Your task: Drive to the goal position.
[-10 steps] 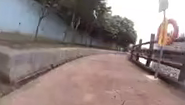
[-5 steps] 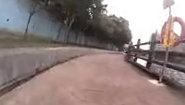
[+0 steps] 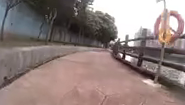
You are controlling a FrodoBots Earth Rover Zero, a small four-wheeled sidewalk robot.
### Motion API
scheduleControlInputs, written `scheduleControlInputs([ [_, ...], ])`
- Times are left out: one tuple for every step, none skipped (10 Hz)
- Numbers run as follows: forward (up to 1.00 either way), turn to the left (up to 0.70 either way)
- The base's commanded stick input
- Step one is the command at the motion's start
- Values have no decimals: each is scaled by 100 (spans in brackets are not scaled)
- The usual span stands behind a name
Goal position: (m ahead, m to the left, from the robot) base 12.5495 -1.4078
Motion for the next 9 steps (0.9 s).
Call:
scheduleControlInputs([
  [100, 0],
  [100, 0],
  [100, 0],
  [100, 0],
  [100, 0],
  [100, 0],
  [100, 0],
  [100, 0],
  [100, 0],
])
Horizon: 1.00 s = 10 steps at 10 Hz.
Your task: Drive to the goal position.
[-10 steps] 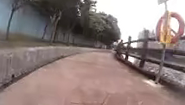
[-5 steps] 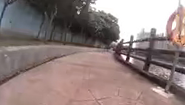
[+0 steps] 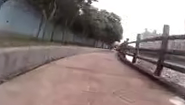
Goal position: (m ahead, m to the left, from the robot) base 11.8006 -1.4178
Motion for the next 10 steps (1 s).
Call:
scheduleControlInputs([
  [100, 0],
  [100, 0],
  [100, 0],
  [100, 0],
  [100, 0],
  [100, 0],
  [100, -9],
  [100, -40],
  [100, -40],
  [100, -40],
])
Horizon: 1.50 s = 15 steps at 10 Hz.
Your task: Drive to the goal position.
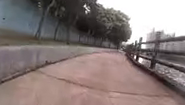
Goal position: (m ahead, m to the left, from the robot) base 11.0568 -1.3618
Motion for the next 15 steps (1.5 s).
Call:
scheduleControlInputs([
  [100, -40],
  [100, -40],
  [100, -27],
  [100, 0],
  [100, 0],
  [100, 0],
  [100, 0],
  [100, 0],
  [100, 0],
  [100, 0],
  [100, 0],
  [100, 0],
  [100, -3],
  [100, -40],
  [100, -40],
])
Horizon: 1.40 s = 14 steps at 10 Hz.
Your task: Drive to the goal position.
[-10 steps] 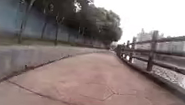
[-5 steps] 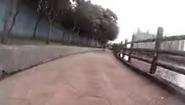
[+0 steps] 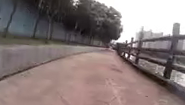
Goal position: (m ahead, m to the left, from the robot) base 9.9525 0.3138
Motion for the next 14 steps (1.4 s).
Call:
scheduleControlInputs([
  [100, -40],
  [100, -40],
  [100, -40],
  [100, -40],
  [100, -26],
  [100, -10],
  [100, 0],
  [100, 0],
  [100, 0],
  [100, 0],
  [100, 0],
  [100, 0],
  [100, 0],
  [100, 0],
])
